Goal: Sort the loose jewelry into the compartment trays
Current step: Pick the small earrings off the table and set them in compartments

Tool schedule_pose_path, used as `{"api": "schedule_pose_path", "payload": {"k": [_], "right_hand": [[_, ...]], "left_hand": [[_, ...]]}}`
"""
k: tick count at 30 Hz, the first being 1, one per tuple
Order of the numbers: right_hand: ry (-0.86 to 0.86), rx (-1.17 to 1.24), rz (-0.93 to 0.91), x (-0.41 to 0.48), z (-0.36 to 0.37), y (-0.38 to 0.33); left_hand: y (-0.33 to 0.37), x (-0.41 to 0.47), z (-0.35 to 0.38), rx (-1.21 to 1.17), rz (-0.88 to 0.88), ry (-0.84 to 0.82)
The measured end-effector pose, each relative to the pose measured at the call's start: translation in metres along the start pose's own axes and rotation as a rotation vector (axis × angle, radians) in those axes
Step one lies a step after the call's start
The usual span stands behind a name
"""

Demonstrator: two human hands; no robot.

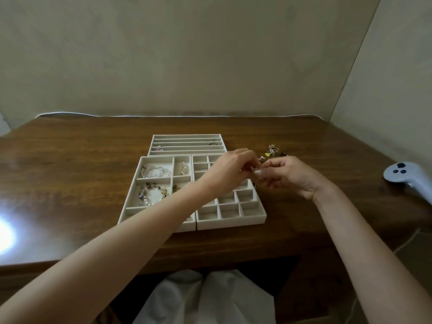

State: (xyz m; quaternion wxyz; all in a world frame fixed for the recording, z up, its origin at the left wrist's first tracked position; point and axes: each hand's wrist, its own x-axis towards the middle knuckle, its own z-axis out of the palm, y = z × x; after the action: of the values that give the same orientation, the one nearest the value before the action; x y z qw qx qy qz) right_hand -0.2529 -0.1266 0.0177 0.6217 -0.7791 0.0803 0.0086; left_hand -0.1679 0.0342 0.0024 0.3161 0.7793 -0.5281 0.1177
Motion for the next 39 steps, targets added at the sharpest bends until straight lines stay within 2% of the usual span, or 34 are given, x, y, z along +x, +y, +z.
{"api": "schedule_pose_path", "payload": {"k": [4,7,13,16,20,24,29,34,37,39], "right_hand": [[-0.104,0.077,0.024,0.003,0.007,-0.003],[-0.148,0.091,0.003,0.006,0.02,-0.002],[-0.122,-0.109,-0.1,0.012,0.056,-0.007],[-0.169,-0.149,-0.135,0.013,0.072,-0.01],[-0.197,-0.175,-0.195,0.014,0.086,-0.012],[-0.153,-0.164,-0.217,0.015,0.09,-0.012],[-0.134,-0.172,-0.237,0.013,0.089,-0.008],[-0.105,-0.161,-0.238,0.013,0.086,-0.005],[-0.091,-0.151,-0.245,0.013,0.084,-0.005],[-0.084,-0.141,-0.245,0.013,0.082,-0.005]], "left_hand": [[0.002,-0.015,-0.015,-0.065,0.056,0.007],[0.002,-0.026,-0.028,-0.026,0.01,0.003],[-0.01,-0.058,-0.075,-0.074,-0.41,-0.067],[-0.016,-0.074,-0.108,-0.15,-0.615,-0.109],[-0.029,-0.095,-0.142,-0.08,-0.779,-0.373],[-0.035,-0.114,-0.141,0.136,-0.794,-0.574],[-0.029,-0.118,-0.13,0.378,-0.736,-0.669],[-0.02,-0.122,-0.128,0.682,-0.637,-0.608],[-0.016,-0.123,-0.127,0.728,-0.6,-0.545],[-0.016,-0.122,-0.129,0.672,-0.585,-0.501]]}}
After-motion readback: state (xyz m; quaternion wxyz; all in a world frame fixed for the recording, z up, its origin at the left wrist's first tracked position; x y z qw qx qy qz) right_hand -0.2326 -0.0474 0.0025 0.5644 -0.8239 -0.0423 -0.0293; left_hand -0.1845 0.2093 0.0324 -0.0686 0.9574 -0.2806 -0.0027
